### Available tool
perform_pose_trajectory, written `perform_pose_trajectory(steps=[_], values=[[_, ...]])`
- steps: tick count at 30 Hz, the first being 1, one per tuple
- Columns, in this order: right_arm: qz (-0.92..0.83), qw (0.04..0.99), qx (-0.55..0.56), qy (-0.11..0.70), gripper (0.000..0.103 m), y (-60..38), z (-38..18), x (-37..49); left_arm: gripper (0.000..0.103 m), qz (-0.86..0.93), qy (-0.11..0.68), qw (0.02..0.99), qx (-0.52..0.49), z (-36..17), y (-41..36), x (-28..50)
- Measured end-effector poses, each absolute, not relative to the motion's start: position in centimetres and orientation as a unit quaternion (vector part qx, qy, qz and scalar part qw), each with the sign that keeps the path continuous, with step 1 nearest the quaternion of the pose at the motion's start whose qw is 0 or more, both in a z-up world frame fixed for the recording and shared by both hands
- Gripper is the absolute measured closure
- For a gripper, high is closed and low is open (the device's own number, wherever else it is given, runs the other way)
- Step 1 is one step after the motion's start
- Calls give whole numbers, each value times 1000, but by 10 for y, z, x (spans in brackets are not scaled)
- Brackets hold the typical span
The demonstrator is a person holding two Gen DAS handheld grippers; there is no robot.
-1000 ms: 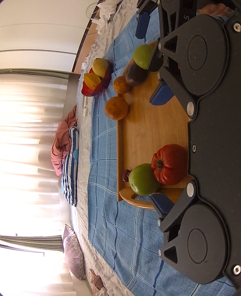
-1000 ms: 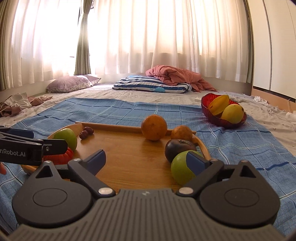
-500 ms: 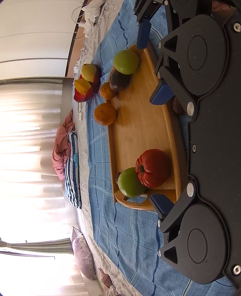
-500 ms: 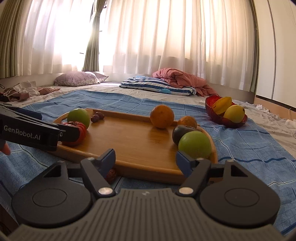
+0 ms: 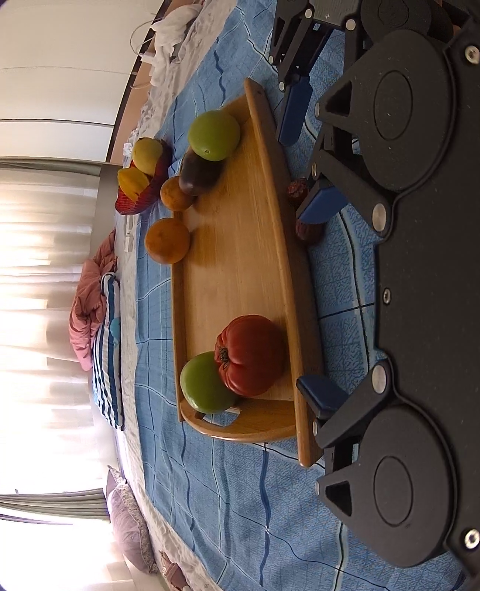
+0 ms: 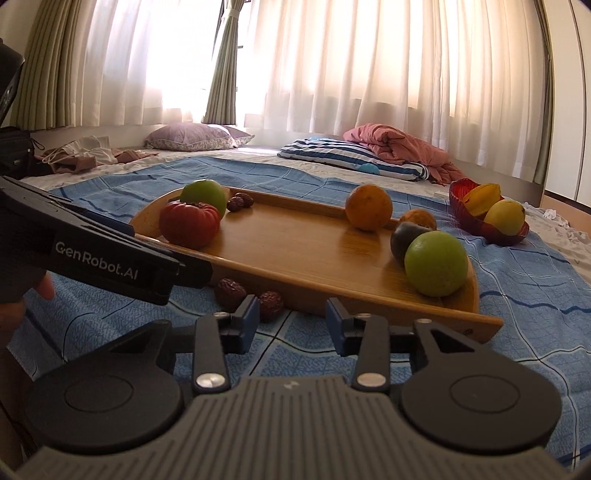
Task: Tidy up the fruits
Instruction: 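Close the right gripper on a brown date while the left gripper grasps another date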
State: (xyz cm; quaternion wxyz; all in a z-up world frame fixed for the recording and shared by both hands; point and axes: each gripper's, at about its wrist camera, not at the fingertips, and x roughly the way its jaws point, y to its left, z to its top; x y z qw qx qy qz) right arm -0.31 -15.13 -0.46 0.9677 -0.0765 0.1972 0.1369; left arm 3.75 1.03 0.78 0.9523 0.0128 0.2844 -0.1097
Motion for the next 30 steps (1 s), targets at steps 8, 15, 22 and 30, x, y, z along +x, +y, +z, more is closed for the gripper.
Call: perform_pose_trajectory(steps=[8,15,22,30], values=[[147,963,-75,215,71,-142,-11,7,41,-123,297,947,7,7,11,37],[153,960,-73,223,71,-138,-13,17,41,-128,299,946,2,8,11,37],[146,961,-59,227,77,-139,-13,21,41,-131,299,945,-1,8,7,36],[114,968,-62,215,78,-149,-9,4,48,-133,300,945,-5,5,-4,37]])
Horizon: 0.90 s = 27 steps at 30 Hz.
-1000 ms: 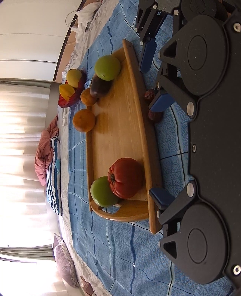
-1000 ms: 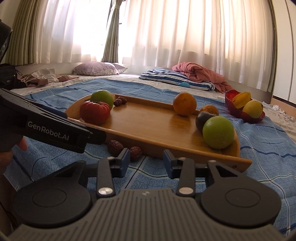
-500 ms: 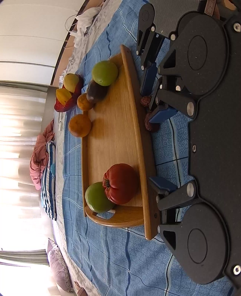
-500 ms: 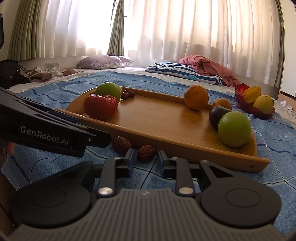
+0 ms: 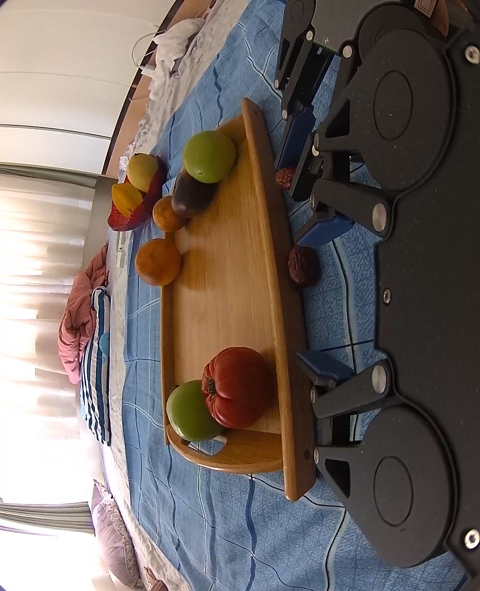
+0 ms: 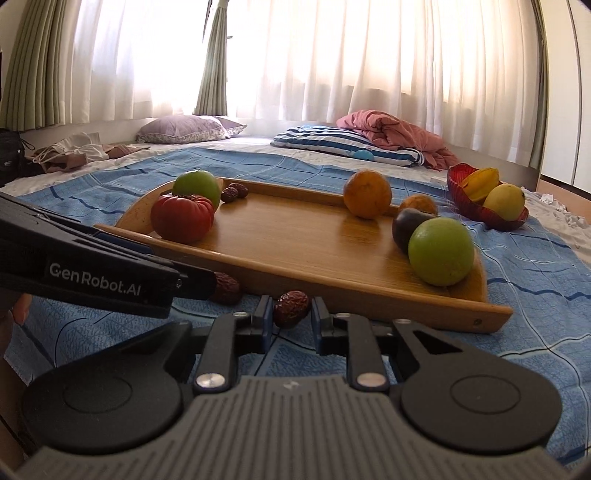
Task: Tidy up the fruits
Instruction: 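Close the right gripper on a brown date while the left gripper grasps another date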
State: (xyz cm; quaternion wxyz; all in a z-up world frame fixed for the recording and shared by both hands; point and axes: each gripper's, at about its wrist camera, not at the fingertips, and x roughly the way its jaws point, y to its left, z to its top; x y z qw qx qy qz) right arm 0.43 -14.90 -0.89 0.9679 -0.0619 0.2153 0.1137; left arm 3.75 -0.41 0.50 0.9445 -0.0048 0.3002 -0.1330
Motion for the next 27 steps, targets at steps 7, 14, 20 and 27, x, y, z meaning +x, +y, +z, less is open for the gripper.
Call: perform_pose_trajectory(steps=[7,14,20,27], values=[[64,975,-43,209,78,-170,-9,-6,60,-128,308,943,-5,-2,-32,40],[44,976,-28,210,78,-181,-9,-6,59,-105,301,948,13,-8,-55,46],[37,976,-9,214,78,-183,-12,-2,60,-99,304,948,6,-10,-54,50],[41,975,-1,219,78,-181,-15,0,74,-88,298,950,15,-12,-53,48]])
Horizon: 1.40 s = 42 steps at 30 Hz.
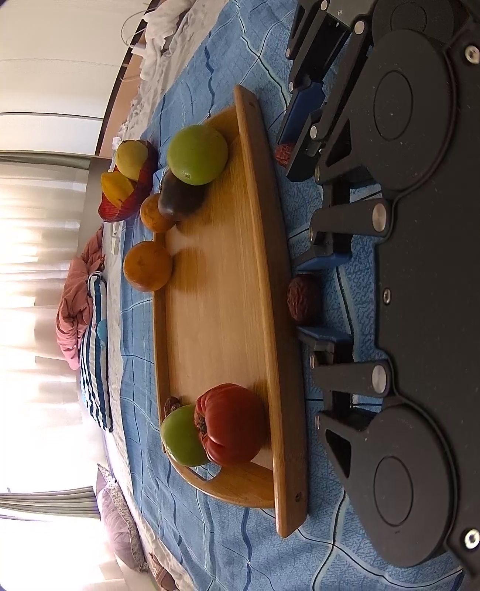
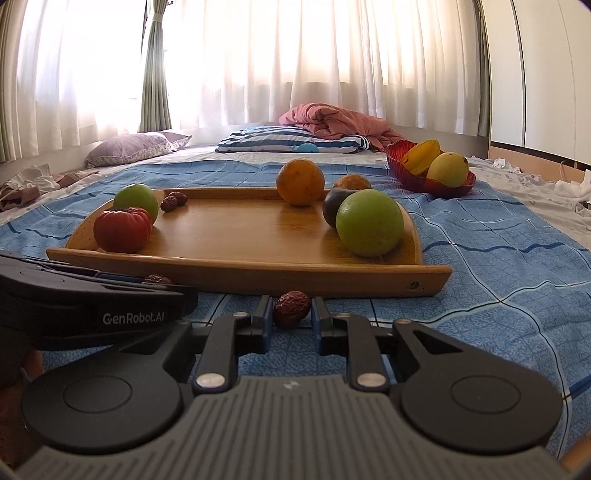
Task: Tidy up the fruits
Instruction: 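Close the right gripper on a brown date while the left gripper grasps another date, then carry the date with the right gripper while the left gripper carries its date over the tray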
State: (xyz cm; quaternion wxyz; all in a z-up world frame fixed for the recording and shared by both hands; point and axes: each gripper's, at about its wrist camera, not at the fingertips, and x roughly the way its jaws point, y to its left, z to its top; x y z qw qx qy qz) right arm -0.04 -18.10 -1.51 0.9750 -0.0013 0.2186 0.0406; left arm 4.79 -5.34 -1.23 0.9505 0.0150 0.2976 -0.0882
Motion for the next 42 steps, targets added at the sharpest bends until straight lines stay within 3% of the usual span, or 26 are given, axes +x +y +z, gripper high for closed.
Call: perform_pose_trajectory(steps=[42], values=[[42,981,7,188,78,-171,25,27,75,-69,268,961,-19,31,-41,76]])
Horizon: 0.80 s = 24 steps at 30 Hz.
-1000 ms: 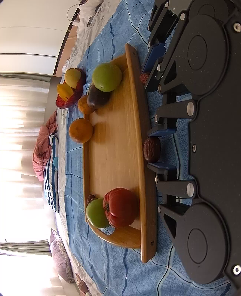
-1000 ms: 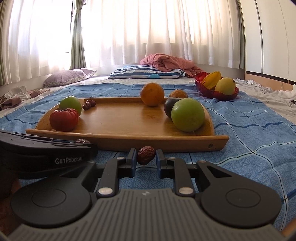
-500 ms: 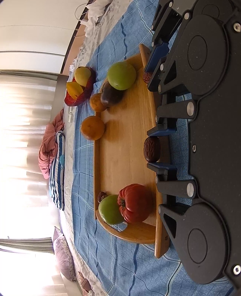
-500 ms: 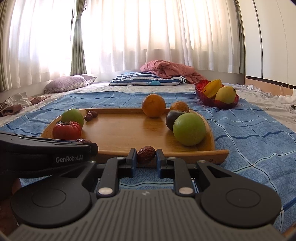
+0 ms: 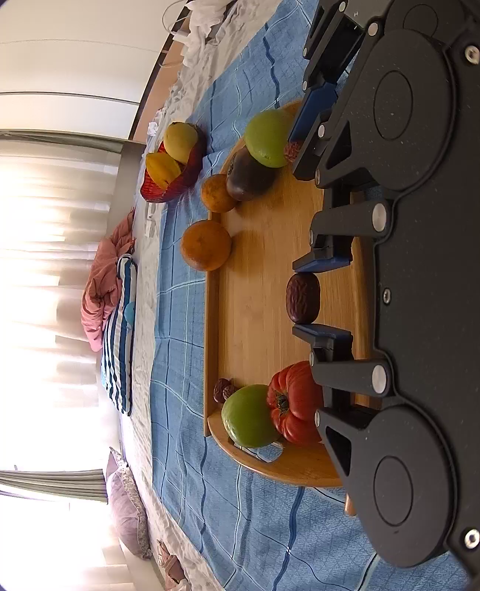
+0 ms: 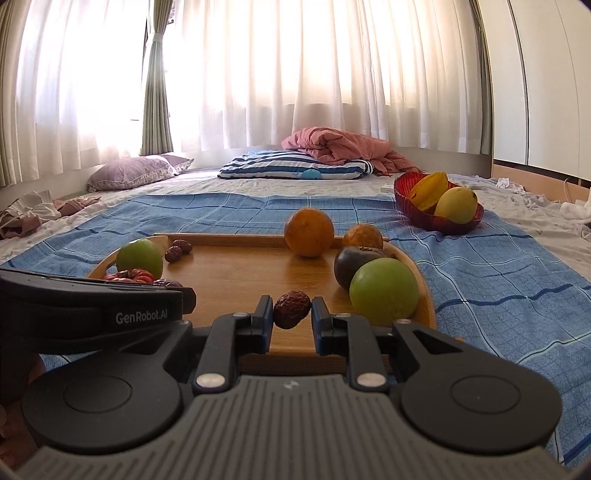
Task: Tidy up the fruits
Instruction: 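Carry the date with the right gripper while the left gripper carries its date over the tray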
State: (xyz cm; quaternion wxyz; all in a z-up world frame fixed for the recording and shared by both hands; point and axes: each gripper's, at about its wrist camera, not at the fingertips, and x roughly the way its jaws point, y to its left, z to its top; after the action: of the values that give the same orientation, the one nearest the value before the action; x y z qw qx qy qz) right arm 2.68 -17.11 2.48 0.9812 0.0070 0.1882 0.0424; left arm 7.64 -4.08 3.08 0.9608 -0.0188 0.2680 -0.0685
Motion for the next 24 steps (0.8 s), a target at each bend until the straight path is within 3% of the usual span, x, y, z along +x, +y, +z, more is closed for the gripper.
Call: perform_pose_trajectory(steps=[24], values=[[51,976,15,210,77,-167,25,71,75,-58,286,956,-26,29,-36,115]])
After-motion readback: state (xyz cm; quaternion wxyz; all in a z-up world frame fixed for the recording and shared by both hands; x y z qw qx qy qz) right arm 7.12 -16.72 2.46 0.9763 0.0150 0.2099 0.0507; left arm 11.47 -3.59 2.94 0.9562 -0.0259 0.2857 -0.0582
